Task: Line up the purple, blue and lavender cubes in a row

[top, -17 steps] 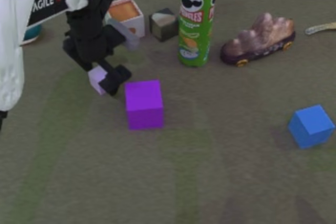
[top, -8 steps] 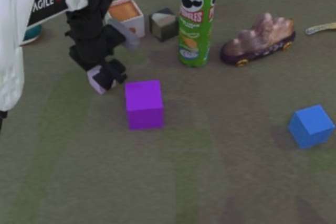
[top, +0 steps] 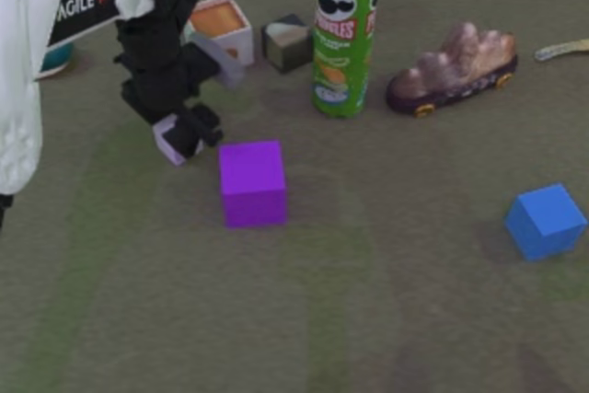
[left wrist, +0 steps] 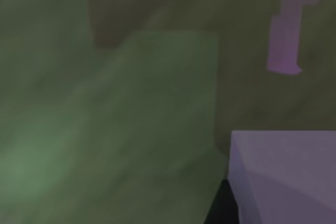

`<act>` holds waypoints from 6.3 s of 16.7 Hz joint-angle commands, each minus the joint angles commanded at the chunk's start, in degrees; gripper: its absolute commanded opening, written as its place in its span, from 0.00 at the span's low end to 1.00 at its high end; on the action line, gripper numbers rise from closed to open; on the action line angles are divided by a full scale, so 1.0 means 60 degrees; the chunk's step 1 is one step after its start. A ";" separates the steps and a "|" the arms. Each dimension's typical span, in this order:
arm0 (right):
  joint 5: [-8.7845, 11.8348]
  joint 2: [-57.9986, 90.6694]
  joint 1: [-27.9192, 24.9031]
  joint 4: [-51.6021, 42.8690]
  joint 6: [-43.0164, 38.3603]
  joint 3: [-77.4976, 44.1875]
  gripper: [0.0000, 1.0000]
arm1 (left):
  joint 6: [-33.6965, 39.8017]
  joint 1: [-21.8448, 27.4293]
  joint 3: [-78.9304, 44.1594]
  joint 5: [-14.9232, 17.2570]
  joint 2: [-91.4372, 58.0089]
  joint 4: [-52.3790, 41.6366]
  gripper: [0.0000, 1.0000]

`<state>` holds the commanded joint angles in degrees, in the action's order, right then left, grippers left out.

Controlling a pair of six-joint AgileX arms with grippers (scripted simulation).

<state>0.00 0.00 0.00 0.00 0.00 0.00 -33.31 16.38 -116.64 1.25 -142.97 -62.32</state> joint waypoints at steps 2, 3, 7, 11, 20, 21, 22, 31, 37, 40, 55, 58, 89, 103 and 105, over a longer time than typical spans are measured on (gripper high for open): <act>0.0000 0.0000 0.0000 0.0000 0.0000 0.0000 1.00 | -0.0009 -0.0006 -0.0164 0.0005 0.0010 -0.0165 0.00; 0.0000 0.0000 0.0000 0.0000 0.0000 0.0000 1.00 | -0.0023 -0.0011 -0.0384 0.0006 0.0033 -0.0399 0.00; 0.0000 0.0000 0.0000 0.0000 0.0000 0.0000 1.00 | -0.0007 -0.0122 -0.1554 -0.0005 0.0222 -0.1889 0.00; 0.0000 0.0000 0.0000 0.0000 0.0000 0.0000 1.00 | 0.0014 -0.0180 -0.2013 -0.0005 0.0354 -0.2367 0.00; 0.0000 0.0000 0.0000 0.0000 0.0000 0.0000 1.00 | -0.0357 0.2107 -0.1959 -0.0011 0.0451 -0.2497 0.00; 0.0000 0.0000 0.0000 0.0000 0.0000 0.0000 1.00 | -0.0434 0.2765 -0.1910 -0.0010 0.0502 -0.2532 0.00; 0.0000 0.0000 0.0000 0.0000 0.0000 0.0000 1.00 | -0.0511 0.3426 -0.1860 -0.0009 0.0554 -0.2567 0.00; 0.0000 0.0000 0.0000 0.0000 0.0000 0.0000 1.00 | -0.0827 0.5984 -0.1610 -0.0031 0.0999 -0.2579 0.00; 0.0000 0.0000 0.0000 0.0000 0.0000 0.0000 1.00 | -0.0852 0.5991 -0.0685 -0.0021 0.0813 -0.1477 0.00; 0.0000 0.0000 0.0000 0.0000 0.0000 0.0000 1.00 | -0.0830 0.5979 0.0166 -0.0022 0.0670 -0.0439 0.00; 0.0000 0.0000 0.0000 0.0000 0.0000 0.0000 1.00 | -0.0832 0.5983 0.0372 -0.0027 0.0623 -0.0221 0.75; 0.0000 0.0000 0.0000 0.0000 0.0000 0.0000 1.00 | -0.0832 0.5983 0.0372 -0.0027 0.0623 -0.0221 0.98; 0.0026 0.2656 -0.0358 -0.1759 0.0177 -0.2375 1.00 | 0.0209 0.4190 0.1566 -0.0169 0.4446 -0.0608 1.00; 0.0001 1.4144 -0.1468 -0.8038 0.0805 -1.0153 1.00 | 0.4073 -0.1224 1.4866 -0.0322 1.8663 0.6926 1.00; 0.0001 1.5345 -0.1599 -0.8732 0.0878 -1.1085 1.00 | 0.4513 -0.1769 1.6335 -0.0305 2.0197 0.7906 1.00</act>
<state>0.01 92.07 -9.59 -52.39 5.27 -66.51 -6.23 5.76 -18.63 -0.58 -21.79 -14.89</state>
